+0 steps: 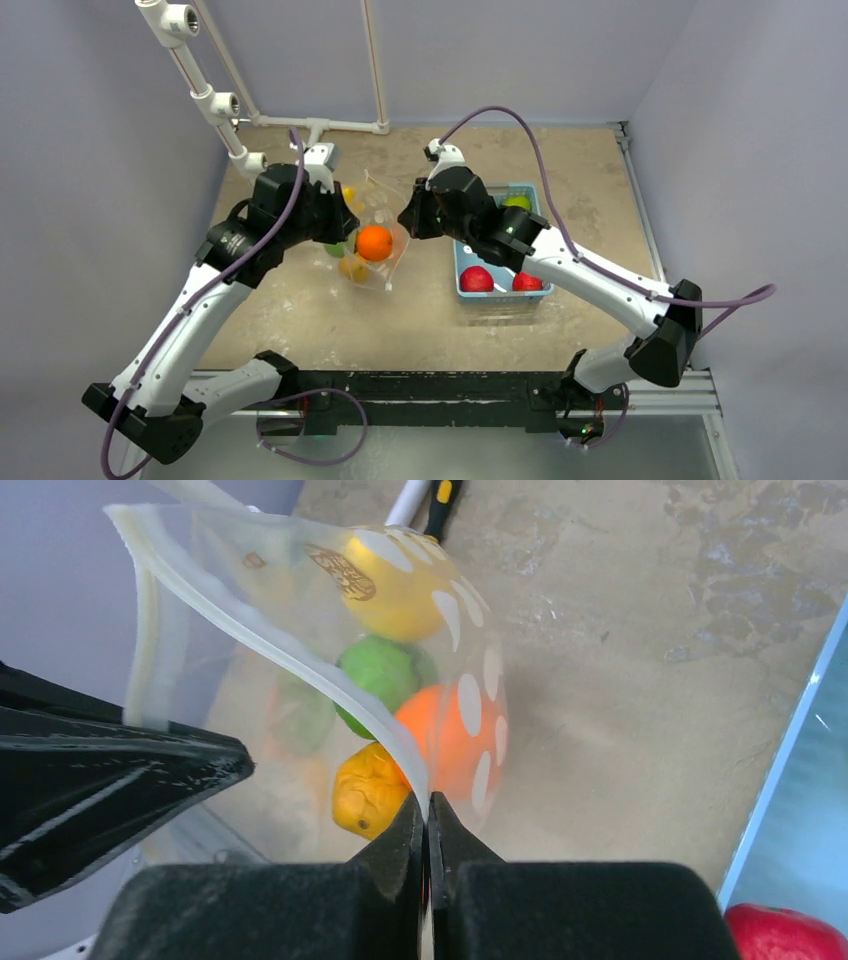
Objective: Place the food in the zip-top bag and seal the zipper
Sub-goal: Adjust the zipper food storage bag at the center of the board, then pick up the fake fruit from the bin, then place the fake fruit in the zipper food storage bag, then pick up the fake fruit from the bin.
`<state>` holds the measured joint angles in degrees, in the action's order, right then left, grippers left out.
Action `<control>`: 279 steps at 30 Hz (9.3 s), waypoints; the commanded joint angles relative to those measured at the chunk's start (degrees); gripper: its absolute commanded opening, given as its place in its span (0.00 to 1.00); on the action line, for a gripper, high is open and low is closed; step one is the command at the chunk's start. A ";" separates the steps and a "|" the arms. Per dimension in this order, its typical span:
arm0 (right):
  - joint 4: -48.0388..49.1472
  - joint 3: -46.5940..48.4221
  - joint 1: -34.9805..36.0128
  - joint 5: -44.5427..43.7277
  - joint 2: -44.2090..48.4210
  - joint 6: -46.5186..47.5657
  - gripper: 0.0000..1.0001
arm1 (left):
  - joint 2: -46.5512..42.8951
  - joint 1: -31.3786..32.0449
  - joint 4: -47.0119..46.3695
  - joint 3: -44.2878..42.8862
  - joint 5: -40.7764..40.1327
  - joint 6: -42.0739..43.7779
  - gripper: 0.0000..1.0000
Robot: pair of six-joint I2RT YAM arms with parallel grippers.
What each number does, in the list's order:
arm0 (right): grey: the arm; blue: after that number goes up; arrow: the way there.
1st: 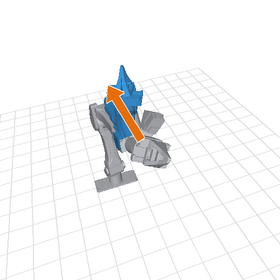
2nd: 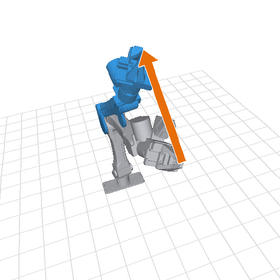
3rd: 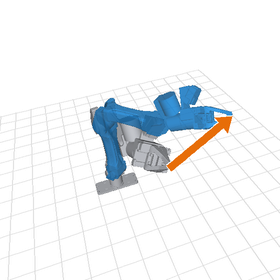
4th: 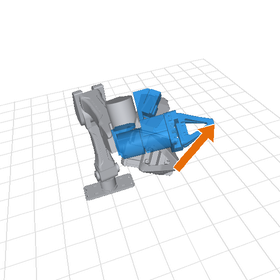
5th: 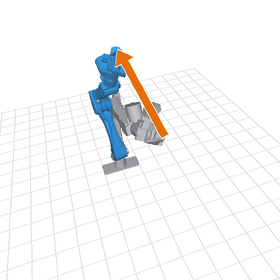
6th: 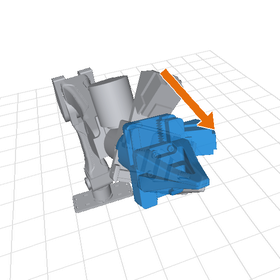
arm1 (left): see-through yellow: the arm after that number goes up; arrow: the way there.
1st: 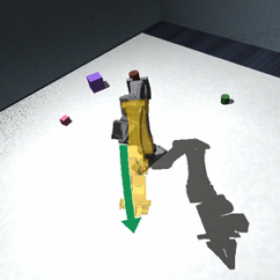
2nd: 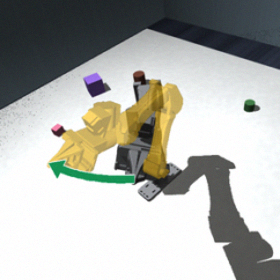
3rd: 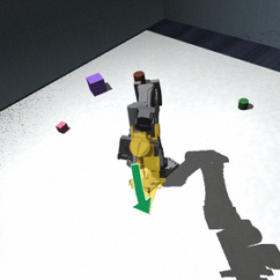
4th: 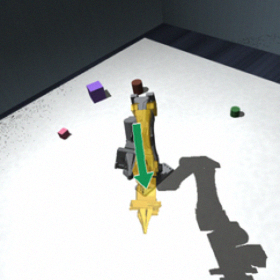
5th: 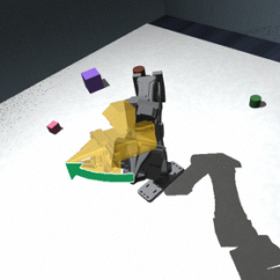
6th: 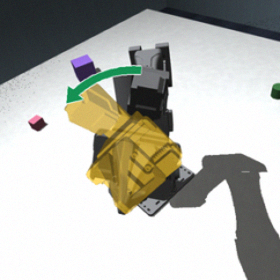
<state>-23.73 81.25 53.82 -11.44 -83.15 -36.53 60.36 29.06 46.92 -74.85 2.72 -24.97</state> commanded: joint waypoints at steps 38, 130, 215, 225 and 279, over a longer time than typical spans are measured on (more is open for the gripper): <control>2.78 -11.69 -1.35 4.20 -1.73 -1.72 0.00 | 0.74 0.21 0.56 5.00 0.89 -3.42 0.00; -17.36 -16.67 -11.03 -13.65 -0.47 -17.01 0.29 | 4.68 0.13 -1.79 5.31 -1.81 2.35 0.00; -8.70 0.85 2.32 -14.23 3.54 -2.87 0.96 | 5.03 0.17 -2.05 5.42 -1.45 -0.96 0.00; -11.69 -2.73 -6.92 -15.56 5.51 -2.77 0.96 | 5.11 0.13 -2.26 5.41 -0.97 -0.61 0.00; -5.72 5.46 -29.45 -30.92 -29.22 9.74 0.99 | 2.68 0.12 -2.08 7.38 -0.53 1.59 0.00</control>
<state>-30.81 84.01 24.47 -40.99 -111.81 -27.53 64.14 29.06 47.18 -67.59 1.52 -24.40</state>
